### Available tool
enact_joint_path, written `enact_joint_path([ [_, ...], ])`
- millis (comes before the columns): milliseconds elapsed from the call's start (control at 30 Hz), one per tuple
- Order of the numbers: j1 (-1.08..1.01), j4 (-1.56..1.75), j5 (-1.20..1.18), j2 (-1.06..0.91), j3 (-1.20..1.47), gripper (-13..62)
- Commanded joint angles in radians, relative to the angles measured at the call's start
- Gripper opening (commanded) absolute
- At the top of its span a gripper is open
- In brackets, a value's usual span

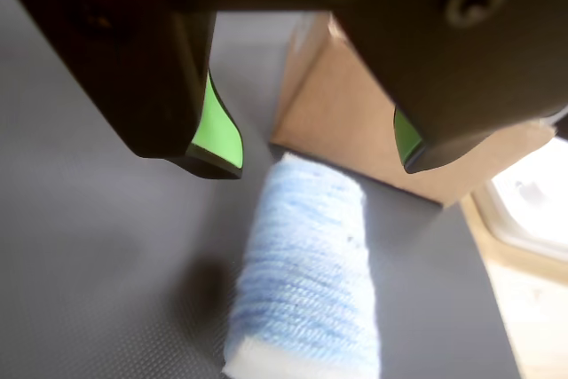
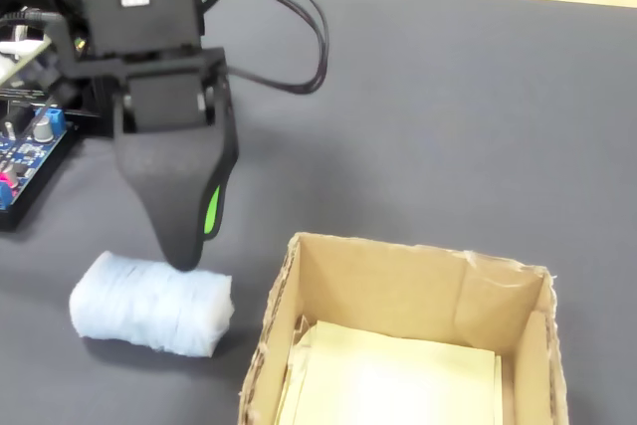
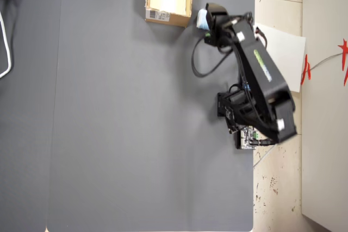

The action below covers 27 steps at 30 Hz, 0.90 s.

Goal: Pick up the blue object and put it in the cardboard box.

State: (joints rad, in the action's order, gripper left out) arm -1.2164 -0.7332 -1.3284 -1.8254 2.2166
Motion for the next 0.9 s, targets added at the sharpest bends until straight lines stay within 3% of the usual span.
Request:
enact_joint_path([
  [0,-0.017,0.003,-0.029,0.006,-0.072,32.1],
  [333,-0.118,0.055,-0.146,0.184,-0.104,32.0],
  [567,-0.121,0.137,-0.146,0.193,-0.086,18.4],
  [867,-0.081,0.407,-0.153,0.087,0.054,16.8],
])
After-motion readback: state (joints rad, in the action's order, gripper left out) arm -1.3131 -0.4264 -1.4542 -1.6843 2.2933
